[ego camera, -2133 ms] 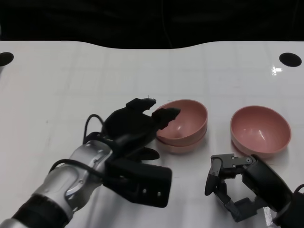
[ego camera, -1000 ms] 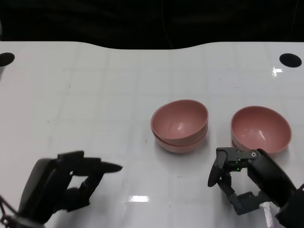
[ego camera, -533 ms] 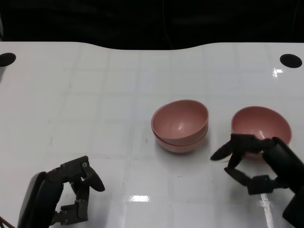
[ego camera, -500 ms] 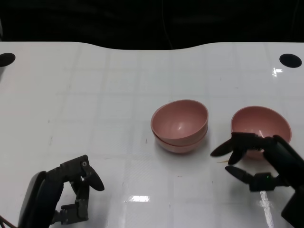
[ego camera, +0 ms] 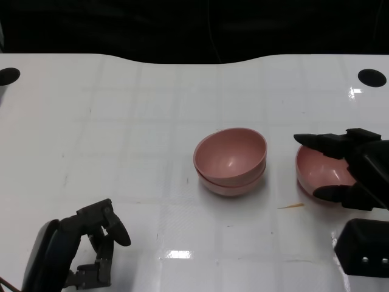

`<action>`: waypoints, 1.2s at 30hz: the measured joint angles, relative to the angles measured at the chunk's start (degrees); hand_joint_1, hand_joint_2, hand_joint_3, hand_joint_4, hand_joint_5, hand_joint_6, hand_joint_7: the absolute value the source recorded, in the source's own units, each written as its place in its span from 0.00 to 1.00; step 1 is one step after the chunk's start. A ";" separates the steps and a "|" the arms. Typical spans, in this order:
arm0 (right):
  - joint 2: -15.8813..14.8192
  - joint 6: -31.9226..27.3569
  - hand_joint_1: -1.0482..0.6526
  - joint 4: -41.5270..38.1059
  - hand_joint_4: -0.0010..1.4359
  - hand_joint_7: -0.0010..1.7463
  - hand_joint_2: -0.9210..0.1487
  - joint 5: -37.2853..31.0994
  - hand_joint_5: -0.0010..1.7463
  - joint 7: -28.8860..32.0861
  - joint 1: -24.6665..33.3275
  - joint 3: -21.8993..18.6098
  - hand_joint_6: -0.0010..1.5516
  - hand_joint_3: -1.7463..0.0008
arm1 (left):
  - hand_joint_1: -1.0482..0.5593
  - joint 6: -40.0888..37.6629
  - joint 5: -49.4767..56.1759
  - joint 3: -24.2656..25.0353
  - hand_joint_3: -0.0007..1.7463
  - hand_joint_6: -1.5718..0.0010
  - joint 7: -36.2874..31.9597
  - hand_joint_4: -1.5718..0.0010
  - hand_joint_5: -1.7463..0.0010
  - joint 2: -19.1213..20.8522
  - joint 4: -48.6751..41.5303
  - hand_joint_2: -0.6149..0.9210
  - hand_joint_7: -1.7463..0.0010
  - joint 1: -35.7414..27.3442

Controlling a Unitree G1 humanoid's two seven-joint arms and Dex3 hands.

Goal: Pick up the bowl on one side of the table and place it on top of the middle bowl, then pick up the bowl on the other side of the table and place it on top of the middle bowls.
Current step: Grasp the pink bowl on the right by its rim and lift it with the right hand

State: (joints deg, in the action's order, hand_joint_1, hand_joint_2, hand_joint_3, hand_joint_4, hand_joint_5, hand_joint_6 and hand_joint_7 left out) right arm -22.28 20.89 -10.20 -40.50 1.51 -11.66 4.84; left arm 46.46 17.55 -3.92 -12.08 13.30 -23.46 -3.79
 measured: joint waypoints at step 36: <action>-0.48 -17.19 0.52 -24.96 0.60 0.06 0.01 -11.86 0.82 0.35 -17.70 20.55 0.73 0.99 | 0.67 -1.23 3.23 0.77 0.82 0.50 -0.01 0.47 0.01 -0.01 2.12 0.63 0.14 -0.81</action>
State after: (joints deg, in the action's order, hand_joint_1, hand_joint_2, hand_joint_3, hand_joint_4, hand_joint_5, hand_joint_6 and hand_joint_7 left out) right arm -22.76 3.70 -35.16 -52.36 1.85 -29.36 25.40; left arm 45.23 20.78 -3.16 -12.10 13.29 -21.35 -4.60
